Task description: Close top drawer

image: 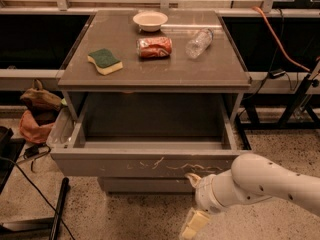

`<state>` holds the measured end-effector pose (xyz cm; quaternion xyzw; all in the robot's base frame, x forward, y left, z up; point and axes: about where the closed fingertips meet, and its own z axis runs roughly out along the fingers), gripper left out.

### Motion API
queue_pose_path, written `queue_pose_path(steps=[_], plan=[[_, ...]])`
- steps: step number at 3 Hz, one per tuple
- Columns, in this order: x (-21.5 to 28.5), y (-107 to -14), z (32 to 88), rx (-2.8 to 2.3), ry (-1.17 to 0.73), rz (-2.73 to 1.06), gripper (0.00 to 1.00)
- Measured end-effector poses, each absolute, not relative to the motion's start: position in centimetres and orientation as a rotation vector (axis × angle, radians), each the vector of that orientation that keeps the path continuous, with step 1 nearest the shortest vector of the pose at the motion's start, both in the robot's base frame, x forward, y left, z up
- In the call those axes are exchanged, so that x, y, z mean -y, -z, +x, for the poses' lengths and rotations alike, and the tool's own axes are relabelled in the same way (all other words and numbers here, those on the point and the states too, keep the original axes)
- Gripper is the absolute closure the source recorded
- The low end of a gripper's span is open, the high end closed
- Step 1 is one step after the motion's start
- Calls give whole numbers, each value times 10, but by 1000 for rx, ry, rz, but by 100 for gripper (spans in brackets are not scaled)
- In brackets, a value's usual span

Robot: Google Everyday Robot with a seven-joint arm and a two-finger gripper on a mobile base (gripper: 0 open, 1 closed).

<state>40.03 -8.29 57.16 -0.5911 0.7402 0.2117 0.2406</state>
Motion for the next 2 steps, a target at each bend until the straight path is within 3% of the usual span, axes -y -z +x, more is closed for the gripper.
queue_pose_path(steps=[2], plan=[[85,-606,452,-2005,-467,-1666,0]])
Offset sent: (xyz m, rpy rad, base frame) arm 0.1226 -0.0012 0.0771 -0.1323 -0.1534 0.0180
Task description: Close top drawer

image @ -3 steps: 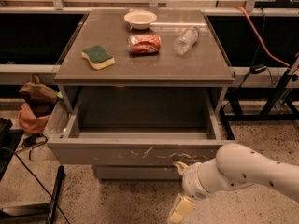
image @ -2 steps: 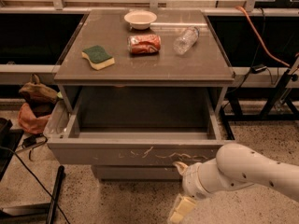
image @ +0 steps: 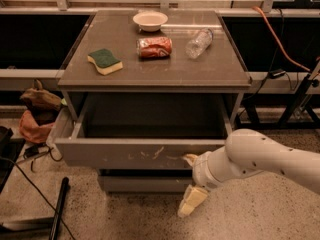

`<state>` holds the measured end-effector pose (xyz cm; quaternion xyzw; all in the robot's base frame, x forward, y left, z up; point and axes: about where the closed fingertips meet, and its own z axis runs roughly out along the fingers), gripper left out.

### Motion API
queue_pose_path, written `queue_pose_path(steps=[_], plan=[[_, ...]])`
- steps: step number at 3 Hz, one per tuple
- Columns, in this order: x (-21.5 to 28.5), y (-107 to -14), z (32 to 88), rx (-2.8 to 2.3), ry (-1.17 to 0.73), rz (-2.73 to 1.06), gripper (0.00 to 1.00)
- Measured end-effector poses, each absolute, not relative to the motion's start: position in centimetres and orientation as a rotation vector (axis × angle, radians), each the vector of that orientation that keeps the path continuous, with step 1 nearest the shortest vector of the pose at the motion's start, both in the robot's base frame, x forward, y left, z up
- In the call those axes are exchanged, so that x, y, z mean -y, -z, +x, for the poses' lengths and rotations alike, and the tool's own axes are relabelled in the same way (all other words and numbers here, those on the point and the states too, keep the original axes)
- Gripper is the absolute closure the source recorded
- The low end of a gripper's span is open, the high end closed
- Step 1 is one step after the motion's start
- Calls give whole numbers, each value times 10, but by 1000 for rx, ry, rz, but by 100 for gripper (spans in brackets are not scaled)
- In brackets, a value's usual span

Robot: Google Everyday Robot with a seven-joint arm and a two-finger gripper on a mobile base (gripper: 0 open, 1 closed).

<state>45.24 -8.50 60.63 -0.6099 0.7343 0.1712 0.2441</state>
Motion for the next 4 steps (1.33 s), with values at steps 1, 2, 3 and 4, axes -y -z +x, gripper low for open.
queue_pose_path(steps=[1,2,3,4], plan=[[89,-618,486,-2002,-427,-1651,0],[90,-619,489,-1992,-430,-1648,0],[101,-639,514,-1951,-376,-1603,0],[104,-660,545,-1921,-333,-1590,0]])
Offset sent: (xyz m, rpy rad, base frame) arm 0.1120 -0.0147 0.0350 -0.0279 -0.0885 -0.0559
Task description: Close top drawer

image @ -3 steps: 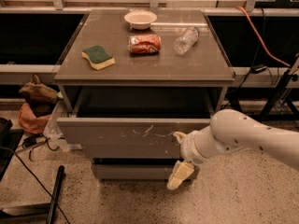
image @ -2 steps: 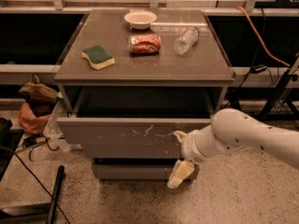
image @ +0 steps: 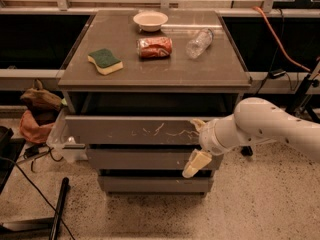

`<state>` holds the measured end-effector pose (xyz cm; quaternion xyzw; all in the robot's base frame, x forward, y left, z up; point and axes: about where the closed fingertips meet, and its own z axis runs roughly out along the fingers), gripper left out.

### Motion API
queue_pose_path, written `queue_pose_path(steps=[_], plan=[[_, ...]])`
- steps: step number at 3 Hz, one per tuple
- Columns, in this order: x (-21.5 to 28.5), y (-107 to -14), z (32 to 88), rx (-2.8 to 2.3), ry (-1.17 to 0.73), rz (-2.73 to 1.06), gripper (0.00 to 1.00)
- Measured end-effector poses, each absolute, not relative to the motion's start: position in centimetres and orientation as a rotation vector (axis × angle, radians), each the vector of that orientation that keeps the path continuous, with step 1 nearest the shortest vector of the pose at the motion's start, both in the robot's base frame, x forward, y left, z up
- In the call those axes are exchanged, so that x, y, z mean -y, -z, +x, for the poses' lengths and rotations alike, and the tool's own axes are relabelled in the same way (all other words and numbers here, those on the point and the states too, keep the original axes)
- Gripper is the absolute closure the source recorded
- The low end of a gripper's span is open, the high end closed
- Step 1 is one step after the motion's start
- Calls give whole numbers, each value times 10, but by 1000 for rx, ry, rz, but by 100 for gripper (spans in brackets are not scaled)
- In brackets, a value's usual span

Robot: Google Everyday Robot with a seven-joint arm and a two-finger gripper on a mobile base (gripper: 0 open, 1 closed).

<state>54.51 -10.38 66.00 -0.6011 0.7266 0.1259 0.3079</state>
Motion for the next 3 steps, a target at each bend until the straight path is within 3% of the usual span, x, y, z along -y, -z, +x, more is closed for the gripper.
queue_pose_path(steps=[3], plan=[[93,-646,575,-1896,-373,-1608,0]])
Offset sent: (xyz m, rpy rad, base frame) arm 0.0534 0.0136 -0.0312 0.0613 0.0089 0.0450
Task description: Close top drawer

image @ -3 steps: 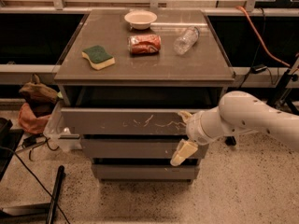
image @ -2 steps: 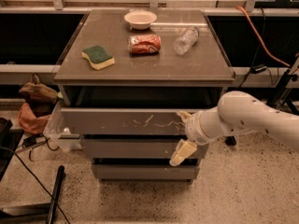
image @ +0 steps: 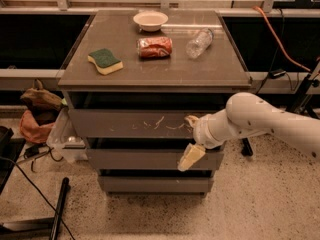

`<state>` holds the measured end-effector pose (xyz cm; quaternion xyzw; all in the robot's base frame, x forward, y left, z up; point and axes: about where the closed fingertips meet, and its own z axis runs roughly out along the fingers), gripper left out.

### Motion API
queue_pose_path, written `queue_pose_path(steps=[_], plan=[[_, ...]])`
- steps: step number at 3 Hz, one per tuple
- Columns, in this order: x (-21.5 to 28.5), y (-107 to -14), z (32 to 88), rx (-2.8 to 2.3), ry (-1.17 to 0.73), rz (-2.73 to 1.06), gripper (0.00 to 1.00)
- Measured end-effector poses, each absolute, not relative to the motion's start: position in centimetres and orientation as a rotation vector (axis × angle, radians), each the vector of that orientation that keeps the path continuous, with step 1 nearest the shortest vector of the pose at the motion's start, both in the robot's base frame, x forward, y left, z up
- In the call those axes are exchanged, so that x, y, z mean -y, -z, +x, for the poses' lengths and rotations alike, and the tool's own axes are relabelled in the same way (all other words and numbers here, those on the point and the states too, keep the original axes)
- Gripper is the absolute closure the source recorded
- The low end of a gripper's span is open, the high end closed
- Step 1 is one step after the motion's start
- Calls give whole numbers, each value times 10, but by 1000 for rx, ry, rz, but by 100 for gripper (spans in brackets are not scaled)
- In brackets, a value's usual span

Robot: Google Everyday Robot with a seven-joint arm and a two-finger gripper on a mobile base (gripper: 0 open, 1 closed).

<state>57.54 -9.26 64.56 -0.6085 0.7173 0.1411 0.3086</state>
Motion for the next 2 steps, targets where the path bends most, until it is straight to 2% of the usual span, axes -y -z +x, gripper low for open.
queue_pose_path(steps=[1,2], plan=[[111,-668,546,-1937,-315,-1501,0],[147,-708,493,-1973,-201,-1354,0]])
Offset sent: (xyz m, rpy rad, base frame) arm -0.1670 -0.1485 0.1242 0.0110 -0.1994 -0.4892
